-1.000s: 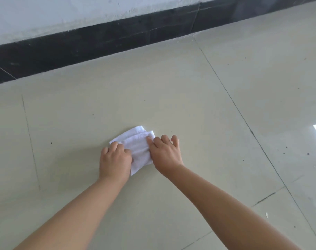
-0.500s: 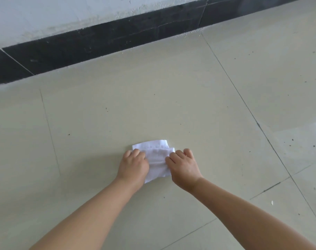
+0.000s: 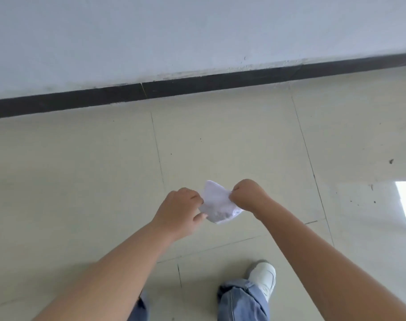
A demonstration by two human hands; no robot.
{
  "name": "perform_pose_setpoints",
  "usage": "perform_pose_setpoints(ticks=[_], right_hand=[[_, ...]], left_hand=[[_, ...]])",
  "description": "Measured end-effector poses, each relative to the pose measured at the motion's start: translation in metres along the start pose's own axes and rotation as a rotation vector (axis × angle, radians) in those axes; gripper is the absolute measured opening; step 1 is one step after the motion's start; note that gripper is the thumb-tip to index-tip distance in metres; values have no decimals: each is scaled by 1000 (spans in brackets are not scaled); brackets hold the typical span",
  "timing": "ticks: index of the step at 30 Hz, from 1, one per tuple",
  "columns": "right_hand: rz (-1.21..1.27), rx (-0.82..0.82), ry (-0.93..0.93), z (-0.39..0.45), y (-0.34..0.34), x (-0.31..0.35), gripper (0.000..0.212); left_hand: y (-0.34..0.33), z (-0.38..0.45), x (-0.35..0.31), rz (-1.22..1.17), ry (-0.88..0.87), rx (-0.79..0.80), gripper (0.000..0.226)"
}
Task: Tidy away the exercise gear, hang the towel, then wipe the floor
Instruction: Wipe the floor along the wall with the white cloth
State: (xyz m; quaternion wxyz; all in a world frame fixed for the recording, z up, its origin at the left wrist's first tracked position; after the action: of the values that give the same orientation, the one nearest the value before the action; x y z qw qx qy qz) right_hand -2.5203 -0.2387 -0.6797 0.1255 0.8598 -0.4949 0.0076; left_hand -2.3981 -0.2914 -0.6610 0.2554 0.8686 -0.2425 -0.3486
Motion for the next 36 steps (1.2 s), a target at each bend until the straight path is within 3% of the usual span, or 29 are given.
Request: perform_pose_setpoints(ticks=[3,6,8,10,12,14,17,20,26,28,36], right_hand=[[53,53,38,-77,7,39,29],[-3,78,87,-152,17,80,12],[-53,84,155,-198,21,108,13],[-102,83,243,-245,22,136,22],[-174,86,333,-291,18,164,29],[-252,90,402,-333,10,190,29],[-418,72,480,-388,-11,228,30],[-652,-50,577,-434,-47,267,32],[-900,-150,692,-494,-185,338,33],[-912,-134,750,-515,-246,359,31],[-707,171,828,-582,-497,418,39]], left_hand=[[50,-69,-17,72,-34,-6,35],[110,-130,-28,30,1,-164,32],[148,-170,-39,1,20,-277,28],[185,-210,-44,-176,112,-365,38],[208,-256,-29,-541,344,-448,44],[211,-297,-20,-903,452,-482,38],[222,-362,-15,-1027,502,-567,33],[220,-436,0,-1073,582,-643,32],[173,-596,37,-1212,695,-819,15],[142,-655,52,-1248,754,-875,25],[2,-891,92,-1323,1089,-1011,24]])
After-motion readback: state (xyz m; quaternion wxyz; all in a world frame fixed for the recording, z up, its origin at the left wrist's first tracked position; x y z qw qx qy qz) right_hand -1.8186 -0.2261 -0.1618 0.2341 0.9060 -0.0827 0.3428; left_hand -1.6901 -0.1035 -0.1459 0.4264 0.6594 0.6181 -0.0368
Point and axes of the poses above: each hand's wrist, its own z-axis towards the middle knuckle, its own y-axis out of the back of the hand, x = y × z, the point moved 9 cm from there along z, towards the middle knuckle, and after that the axes turned 15 degrees about x, right-handed, at the moved point
